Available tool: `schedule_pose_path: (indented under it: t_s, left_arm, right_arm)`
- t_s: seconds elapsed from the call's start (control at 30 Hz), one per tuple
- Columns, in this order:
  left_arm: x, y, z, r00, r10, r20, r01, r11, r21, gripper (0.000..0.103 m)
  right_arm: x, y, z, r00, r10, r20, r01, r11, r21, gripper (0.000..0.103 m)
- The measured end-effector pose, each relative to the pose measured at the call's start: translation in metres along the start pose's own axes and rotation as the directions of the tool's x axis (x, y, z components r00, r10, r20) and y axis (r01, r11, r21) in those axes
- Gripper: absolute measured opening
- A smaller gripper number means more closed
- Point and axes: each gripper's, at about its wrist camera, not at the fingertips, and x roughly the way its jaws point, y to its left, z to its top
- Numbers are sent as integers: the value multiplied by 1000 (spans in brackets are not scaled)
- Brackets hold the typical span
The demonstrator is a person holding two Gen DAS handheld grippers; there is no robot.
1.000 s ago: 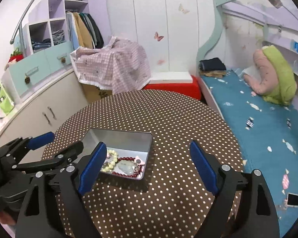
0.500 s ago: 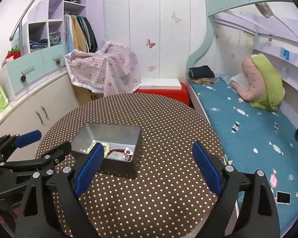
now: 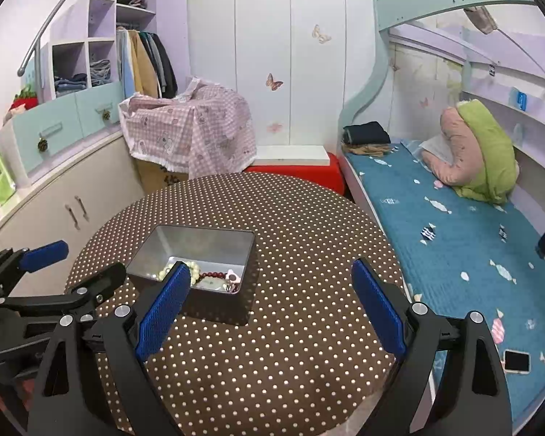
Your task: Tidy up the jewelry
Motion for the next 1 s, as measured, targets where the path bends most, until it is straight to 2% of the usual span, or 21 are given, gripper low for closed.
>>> schedule_pose_path:
  t_s: [1.0]
  left_arm:
    - [-3,-1,5,1000,18,-10,-18,1000,21,84]
  right_arm:
    - [4,-3,-1,1000,0,-17,0,1000,14,87]
